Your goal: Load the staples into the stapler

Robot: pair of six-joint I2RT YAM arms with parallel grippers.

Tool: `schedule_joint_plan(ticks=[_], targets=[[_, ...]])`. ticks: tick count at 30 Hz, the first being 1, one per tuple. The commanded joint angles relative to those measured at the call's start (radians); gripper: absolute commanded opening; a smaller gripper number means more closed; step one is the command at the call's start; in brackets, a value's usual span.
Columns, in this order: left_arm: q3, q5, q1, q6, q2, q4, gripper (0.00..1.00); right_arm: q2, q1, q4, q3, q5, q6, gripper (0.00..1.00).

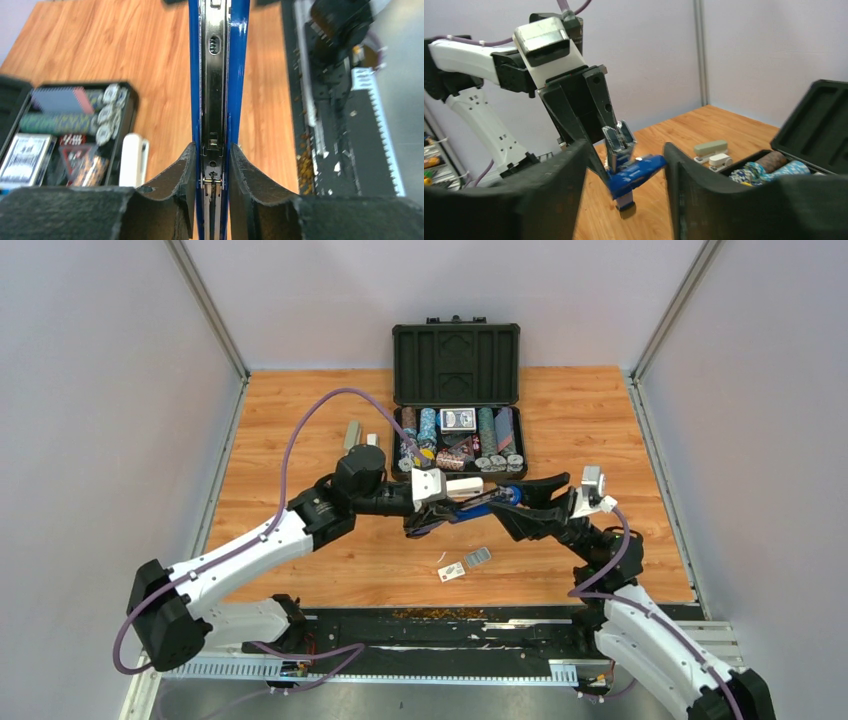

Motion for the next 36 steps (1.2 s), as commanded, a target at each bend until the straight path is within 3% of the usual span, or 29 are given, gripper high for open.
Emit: schedule_joint_plan(ticks=[1, 5, 13, 20, 33, 36], targets=[[0.077, -0.2, 0.002, 0.133, 0.01, -0.179, 0.0, -0.156, -0.006, -0.284, 0.01, 0.108, -0.145, 0.65], [0.131, -0.322, -0.023, 0.19, 0.085, -0.302, 0.0, -0.315, -0.006, -0.548, 0.013, 0.231, -0.2, 0.86], [0.218, -0.555, -0.066, 0.254, 0.237, -0.468, 0.0, -0.484, -0.006, -0.909, 0.036, 0.364, -0.214, 0.92], [0.248, -0.638, -0.099, 0.311, 0.377, -0.556, 0.0, -0.52, -0.006, -0.99, 0.009, 0.401, -0.151, 0.97], [0.173, -0.691, -0.102, 0.374, 0.496, -0.509, 0.0, -0.483, -0.006, -1.088, 0.012, 0.406, -0.131, 0.98], [0.167, -0.703, -0.102, 0.363, 0.528, -0.515, 0.06, -0.428, -0.005, -1.074, 0.014, 0.381, -0.135, 0.97]])
